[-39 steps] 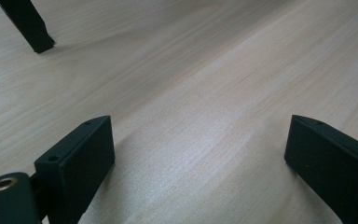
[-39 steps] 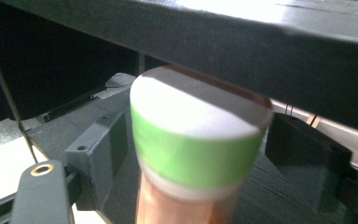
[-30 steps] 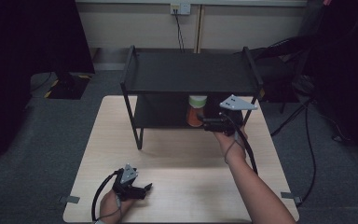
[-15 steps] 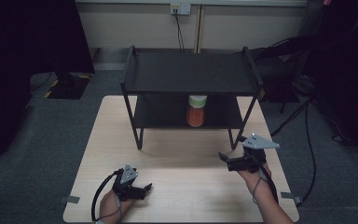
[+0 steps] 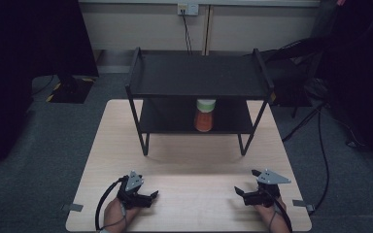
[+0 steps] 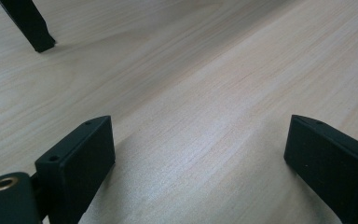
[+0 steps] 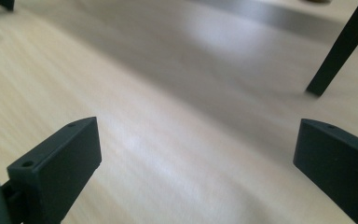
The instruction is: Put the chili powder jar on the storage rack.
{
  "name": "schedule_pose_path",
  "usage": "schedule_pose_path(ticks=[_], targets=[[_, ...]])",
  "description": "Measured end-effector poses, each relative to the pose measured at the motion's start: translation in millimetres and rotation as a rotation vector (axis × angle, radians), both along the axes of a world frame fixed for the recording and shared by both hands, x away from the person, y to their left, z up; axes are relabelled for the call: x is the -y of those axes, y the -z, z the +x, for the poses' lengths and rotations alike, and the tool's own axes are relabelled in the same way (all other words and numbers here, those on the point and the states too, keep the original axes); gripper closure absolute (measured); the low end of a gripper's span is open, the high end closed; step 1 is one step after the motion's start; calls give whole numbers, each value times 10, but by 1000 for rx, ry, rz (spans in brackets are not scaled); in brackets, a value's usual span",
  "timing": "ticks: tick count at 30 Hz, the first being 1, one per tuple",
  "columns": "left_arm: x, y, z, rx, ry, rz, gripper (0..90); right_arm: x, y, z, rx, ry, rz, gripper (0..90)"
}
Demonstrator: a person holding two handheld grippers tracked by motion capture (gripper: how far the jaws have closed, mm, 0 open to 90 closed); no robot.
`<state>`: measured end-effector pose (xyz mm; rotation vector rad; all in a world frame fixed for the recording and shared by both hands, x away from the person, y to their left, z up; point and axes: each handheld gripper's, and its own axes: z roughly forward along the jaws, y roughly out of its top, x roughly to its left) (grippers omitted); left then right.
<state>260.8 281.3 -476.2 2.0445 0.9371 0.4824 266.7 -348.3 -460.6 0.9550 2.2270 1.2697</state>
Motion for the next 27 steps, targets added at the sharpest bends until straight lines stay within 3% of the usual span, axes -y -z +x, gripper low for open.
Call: schedule_pose_path(ticks=[5,27], targets=[[0,3,-1,1,0,-1,78,-22,82,9,-27,-4,-27,0],[-1,3,-6,1,-1,-1,78,-38,103,22,-25,-11,-29,1]])
